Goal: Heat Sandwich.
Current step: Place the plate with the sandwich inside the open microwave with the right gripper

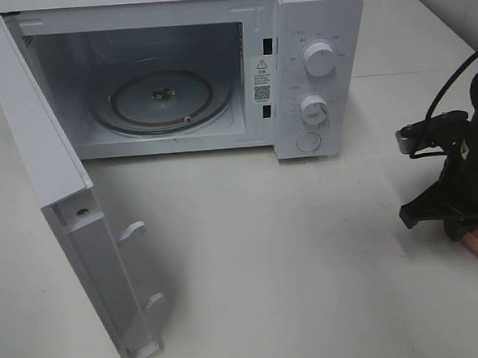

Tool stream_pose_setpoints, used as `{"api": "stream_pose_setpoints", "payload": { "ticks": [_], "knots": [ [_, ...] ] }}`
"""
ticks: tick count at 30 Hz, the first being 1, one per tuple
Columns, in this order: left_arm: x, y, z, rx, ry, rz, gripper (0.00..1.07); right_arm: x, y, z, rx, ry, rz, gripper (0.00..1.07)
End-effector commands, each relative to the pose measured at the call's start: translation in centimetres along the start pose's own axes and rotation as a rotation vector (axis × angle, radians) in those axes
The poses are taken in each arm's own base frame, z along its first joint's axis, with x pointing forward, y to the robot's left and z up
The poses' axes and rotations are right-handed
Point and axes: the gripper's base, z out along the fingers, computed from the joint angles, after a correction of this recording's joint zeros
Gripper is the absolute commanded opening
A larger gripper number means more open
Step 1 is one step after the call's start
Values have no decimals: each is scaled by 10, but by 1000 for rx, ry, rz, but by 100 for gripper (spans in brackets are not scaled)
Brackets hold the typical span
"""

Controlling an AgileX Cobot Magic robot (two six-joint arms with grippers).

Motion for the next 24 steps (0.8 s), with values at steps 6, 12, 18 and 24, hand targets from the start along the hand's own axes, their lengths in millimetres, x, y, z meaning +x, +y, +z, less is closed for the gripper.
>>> {"api": "stream_pose_setpoints", "payload": {
  "ticks": [6, 12, 18, 24],
  "knots": [
    [-2, 0, -2, 3, -7, 2, 98, 0, 1, 1, -6, 3, 19, 0],
    [-2, 0, -2, 3, -7, 2, 98, 0, 1, 1, -4, 2, 16, 0],
    [-2, 0, -2, 3, -7, 2, 98, 0, 1, 1, -2, 5, 14, 0],
    [-2, 0, -2, 3, -7, 2, 98, 0, 1, 1, 0, 6, 13, 0]
  ]
}}
